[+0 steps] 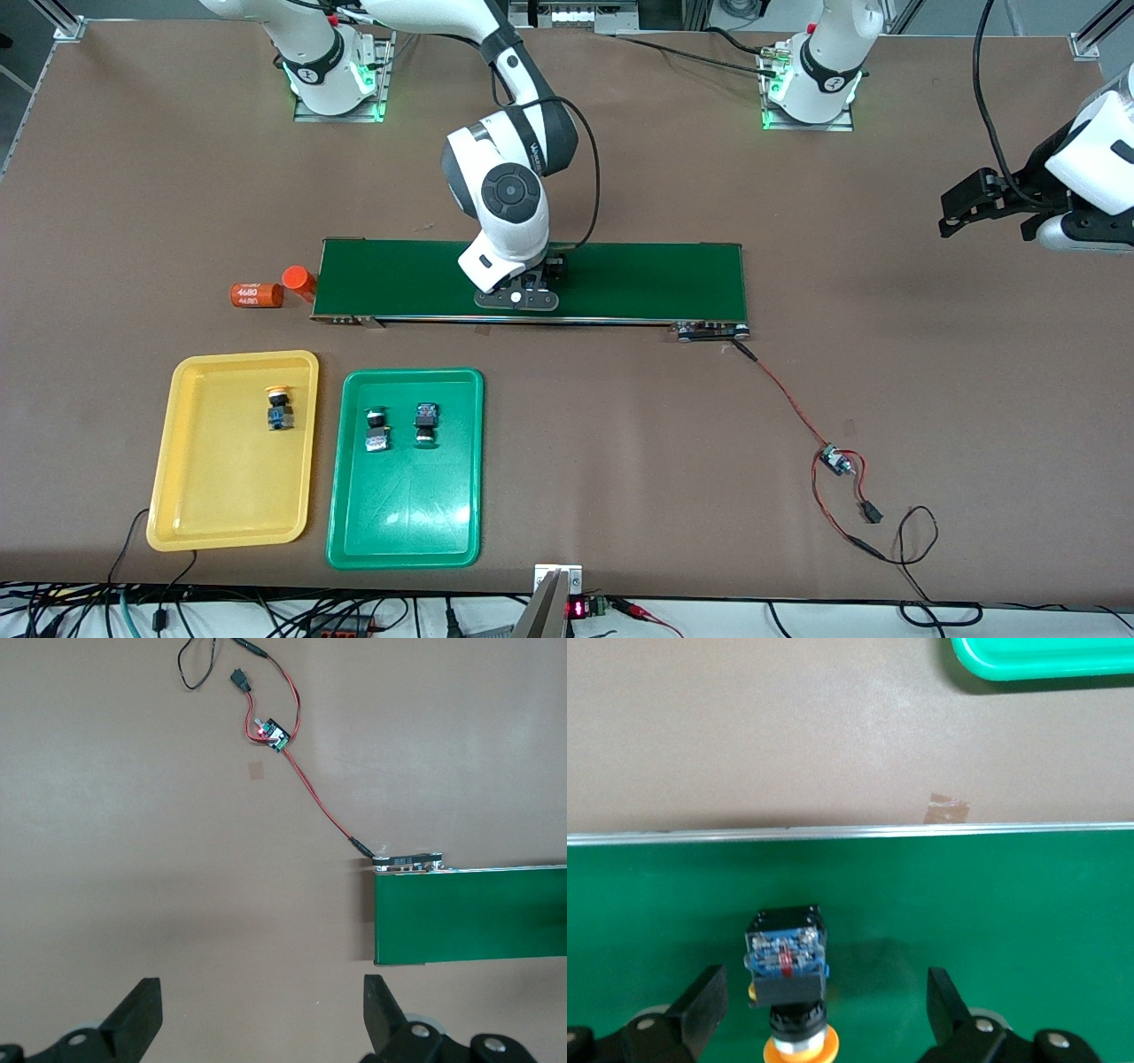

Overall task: Sort buttons by color to trays
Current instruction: 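Carry the yellow-cap button over the yellow tray with the right gripper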

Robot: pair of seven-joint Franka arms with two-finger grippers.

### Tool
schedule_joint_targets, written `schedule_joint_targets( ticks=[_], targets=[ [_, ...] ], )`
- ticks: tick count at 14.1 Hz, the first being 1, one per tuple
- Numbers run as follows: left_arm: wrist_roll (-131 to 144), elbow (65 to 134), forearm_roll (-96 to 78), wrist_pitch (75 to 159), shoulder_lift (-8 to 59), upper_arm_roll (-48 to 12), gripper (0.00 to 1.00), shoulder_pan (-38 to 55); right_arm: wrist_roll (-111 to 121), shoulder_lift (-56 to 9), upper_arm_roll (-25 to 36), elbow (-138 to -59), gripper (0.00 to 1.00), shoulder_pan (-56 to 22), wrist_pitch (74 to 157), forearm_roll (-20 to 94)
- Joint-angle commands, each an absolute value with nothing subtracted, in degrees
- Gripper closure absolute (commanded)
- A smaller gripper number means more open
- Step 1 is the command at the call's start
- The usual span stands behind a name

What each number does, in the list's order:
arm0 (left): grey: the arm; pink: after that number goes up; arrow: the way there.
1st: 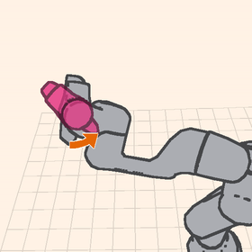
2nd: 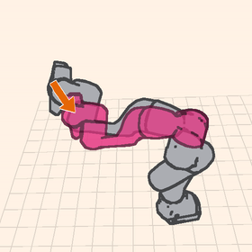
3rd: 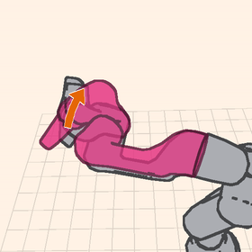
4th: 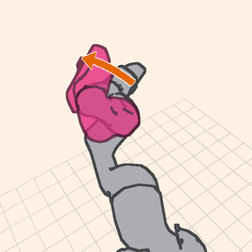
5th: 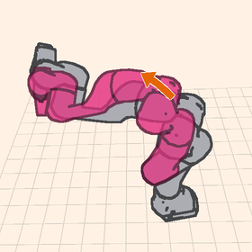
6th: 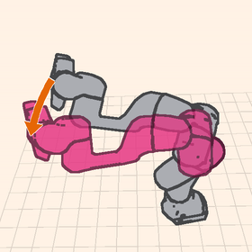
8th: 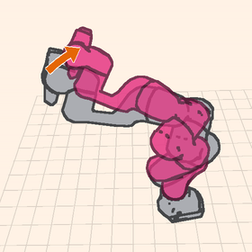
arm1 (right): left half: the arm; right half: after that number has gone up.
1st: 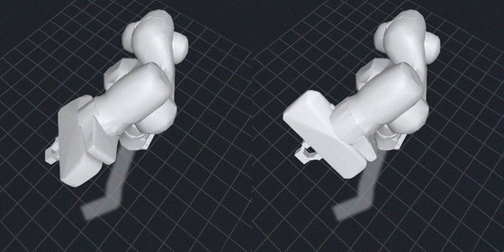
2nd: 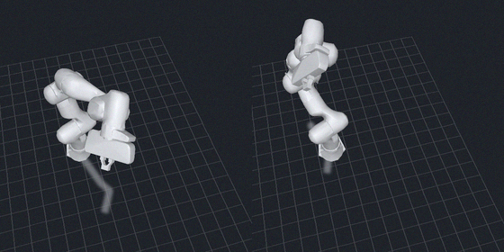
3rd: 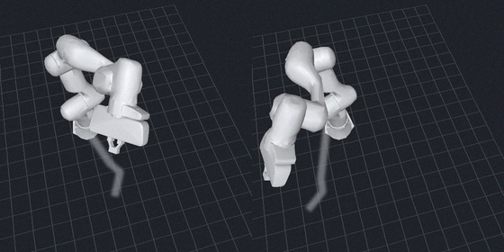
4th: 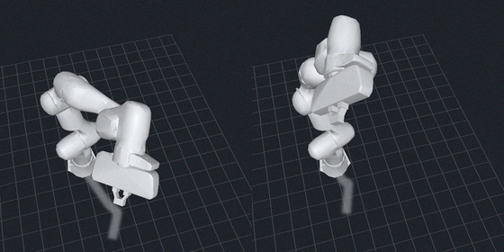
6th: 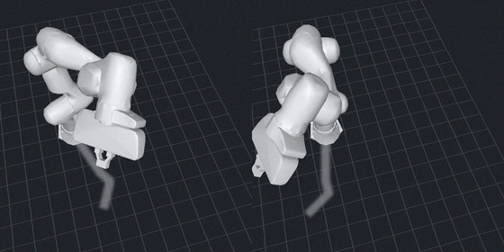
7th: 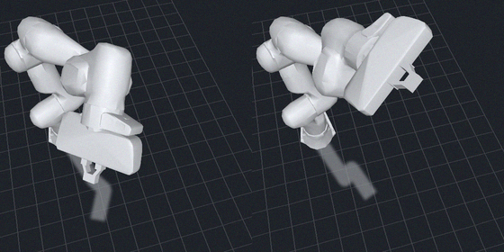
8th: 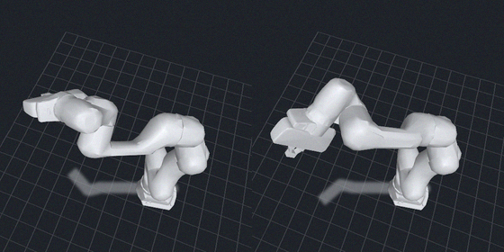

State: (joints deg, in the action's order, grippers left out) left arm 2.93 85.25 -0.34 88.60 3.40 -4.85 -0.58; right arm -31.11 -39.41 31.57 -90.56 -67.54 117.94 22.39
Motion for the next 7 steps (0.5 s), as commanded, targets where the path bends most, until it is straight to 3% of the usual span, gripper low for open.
schedule_joint_targets(
  ticks=[1,3,4,7],
  targets=[
    [1.8,83.8,0.7,88.3,4.1,-5.1,0.0,-0.5,-30.3,-40.9,31.4,-91.1,0.0,-67.9,120.7,23.6],
    [1.8,83.8,0.7,88.3,4.1,-5.1,0.0,-0.5,-30.2,-41.9,31.3,-91.1,0.22,-67.9,121.6,23.6],
    [1.8,83.8,0.7,88.3,4.1,-5.1,0.0,-0.5,-30.7,-41.9,31.3,-91.1,0.54,-67.7,122.0,23.6],
    [1.8,83.8,0.7,88.4,4.2,-5.1,0.0,-0.5,-30.5,-41.4,31.4,-90.7,0.87,-67.2,121.1,26.0]
  ],
)
